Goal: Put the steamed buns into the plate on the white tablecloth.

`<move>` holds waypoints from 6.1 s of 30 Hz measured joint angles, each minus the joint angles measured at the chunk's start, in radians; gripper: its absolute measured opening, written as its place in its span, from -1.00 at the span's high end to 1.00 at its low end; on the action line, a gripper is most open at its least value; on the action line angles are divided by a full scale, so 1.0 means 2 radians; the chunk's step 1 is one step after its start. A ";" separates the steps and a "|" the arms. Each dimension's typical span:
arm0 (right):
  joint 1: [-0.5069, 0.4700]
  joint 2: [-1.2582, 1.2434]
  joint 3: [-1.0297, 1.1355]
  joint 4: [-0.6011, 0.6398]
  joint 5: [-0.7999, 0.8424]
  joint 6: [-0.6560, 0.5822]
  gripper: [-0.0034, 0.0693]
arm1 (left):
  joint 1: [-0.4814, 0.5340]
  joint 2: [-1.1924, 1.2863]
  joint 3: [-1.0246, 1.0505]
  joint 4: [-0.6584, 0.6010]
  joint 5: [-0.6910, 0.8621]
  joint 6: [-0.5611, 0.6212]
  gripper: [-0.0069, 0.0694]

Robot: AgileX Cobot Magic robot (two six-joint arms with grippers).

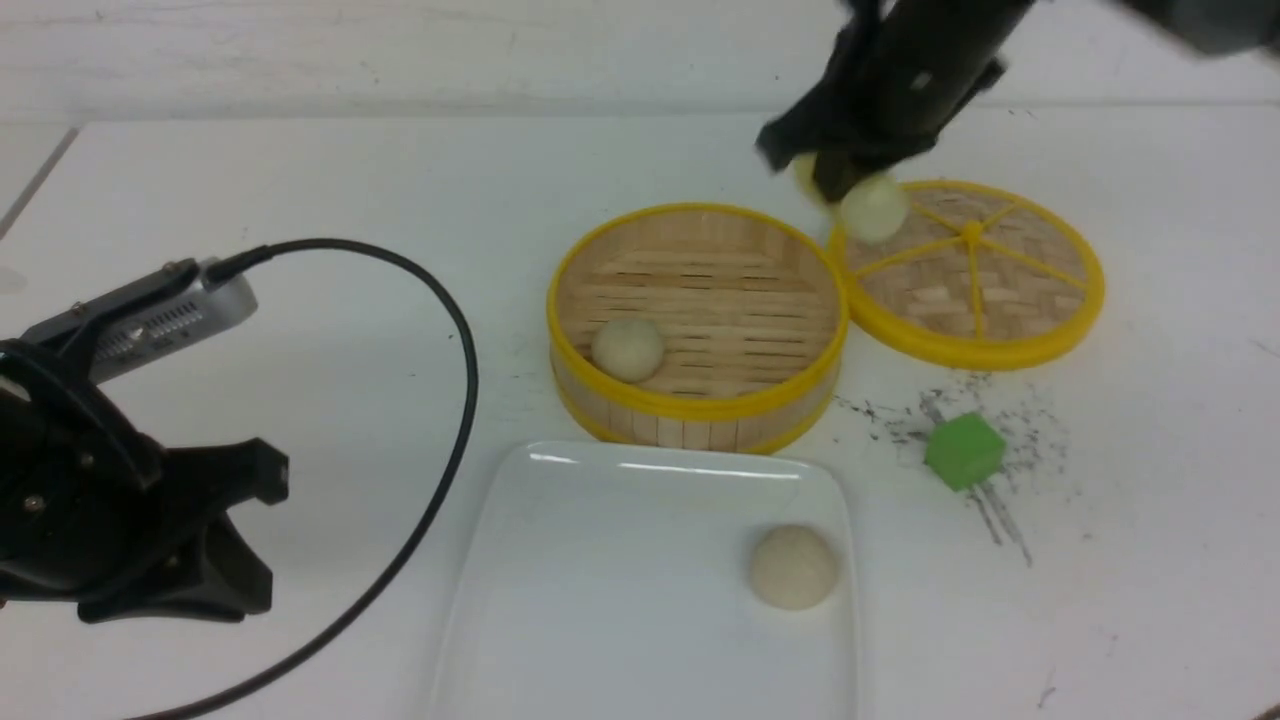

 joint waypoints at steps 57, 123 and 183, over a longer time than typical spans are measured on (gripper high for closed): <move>0.126 -0.166 0.297 -0.030 -0.004 -0.001 0.82 | -0.069 0.077 -0.212 -0.048 -0.010 0.039 0.03; 0.115 -0.329 0.465 -0.018 -0.010 0.091 0.91 | -0.218 0.325 -0.547 0.092 0.063 0.047 0.76; 0.115 -0.471 0.466 -0.015 0.002 0.093 0.82 | -0.218 0.209 -0.221 0.023 -0.066 0.052 -0.24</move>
